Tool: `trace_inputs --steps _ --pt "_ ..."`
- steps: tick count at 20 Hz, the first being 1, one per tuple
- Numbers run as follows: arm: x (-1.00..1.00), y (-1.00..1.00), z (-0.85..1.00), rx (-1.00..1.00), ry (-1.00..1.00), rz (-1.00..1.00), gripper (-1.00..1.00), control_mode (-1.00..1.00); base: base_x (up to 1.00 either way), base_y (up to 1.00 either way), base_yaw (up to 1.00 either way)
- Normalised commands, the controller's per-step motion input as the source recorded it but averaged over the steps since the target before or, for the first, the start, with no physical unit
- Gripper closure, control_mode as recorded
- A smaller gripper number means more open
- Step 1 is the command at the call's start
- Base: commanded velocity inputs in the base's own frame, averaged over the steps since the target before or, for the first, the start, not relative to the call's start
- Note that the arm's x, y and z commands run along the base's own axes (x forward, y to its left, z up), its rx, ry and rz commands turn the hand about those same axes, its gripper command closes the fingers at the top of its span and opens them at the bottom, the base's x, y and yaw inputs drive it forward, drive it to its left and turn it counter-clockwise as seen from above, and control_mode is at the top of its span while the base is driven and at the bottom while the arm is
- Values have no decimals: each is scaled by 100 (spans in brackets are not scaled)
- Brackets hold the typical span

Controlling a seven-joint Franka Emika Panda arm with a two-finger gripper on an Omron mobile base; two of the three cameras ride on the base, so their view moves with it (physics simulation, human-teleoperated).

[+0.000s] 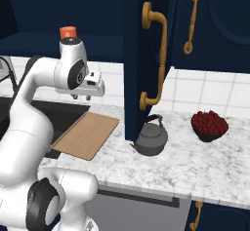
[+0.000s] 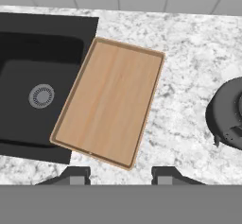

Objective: Pick the kettle from the counter and place it on the tray. Then pick the mug from the cabinet and place it on the tray. Then close the cabinet doors.

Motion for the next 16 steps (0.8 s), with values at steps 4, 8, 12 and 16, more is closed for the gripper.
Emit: trace_inputs --steps 4,8,12,16 --pt "-17 0 0 0 -2 0 -100 -100 0 0 0" --pt "-33 -21 -18 1 -9 -12 -100 -100 0 0 0" --pt "-27 -30 -24 7 -6 -30 -100 -100 0 0 0" --pt "-1 -19 -40 -1 0 -20 -100 -100 0 0 0"
